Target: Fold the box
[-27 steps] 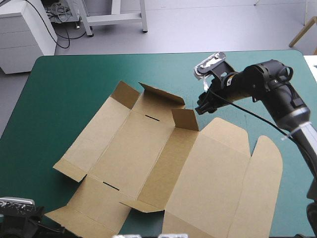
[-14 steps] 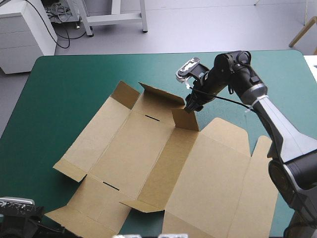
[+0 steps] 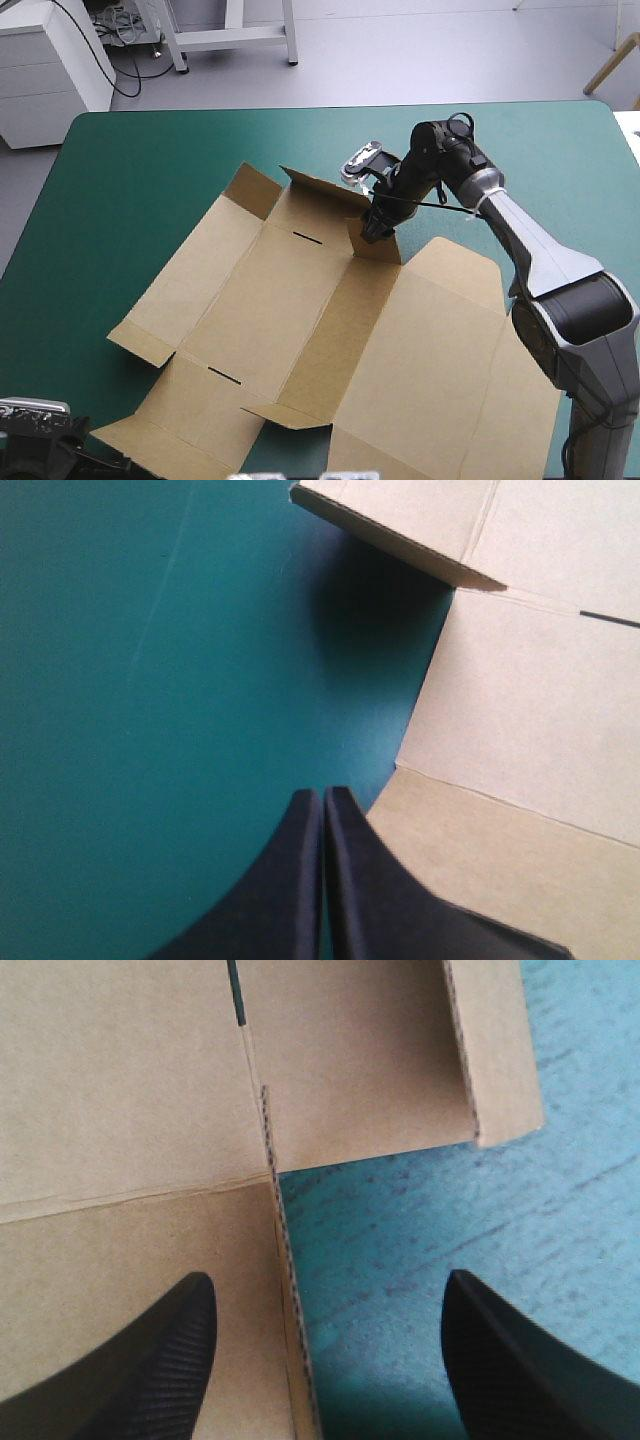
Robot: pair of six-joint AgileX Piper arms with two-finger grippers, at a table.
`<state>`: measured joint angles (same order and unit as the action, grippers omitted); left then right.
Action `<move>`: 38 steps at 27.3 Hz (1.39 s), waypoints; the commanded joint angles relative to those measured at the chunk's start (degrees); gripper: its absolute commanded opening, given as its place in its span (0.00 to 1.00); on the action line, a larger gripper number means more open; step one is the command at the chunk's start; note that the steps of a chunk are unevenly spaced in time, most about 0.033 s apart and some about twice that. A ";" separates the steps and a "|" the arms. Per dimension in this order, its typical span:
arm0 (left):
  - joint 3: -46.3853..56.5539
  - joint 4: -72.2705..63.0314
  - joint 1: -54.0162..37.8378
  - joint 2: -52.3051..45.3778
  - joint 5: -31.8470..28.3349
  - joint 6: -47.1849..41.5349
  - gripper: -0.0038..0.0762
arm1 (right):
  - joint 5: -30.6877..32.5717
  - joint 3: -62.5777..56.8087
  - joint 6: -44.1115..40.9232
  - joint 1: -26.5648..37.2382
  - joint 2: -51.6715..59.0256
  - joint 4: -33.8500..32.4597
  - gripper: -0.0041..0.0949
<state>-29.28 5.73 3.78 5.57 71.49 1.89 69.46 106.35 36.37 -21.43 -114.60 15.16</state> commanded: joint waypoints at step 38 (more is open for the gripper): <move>-7.39 -1.37 -0.05 0.88 -0.77 -0.10 0.04 | -7.88 4.57 21.56 -2.44 -0.71 7.19 0.02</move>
<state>-34.81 4.89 3.78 5.57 71.49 1.89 65.90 107.73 53.49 -22.46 -118.67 19.63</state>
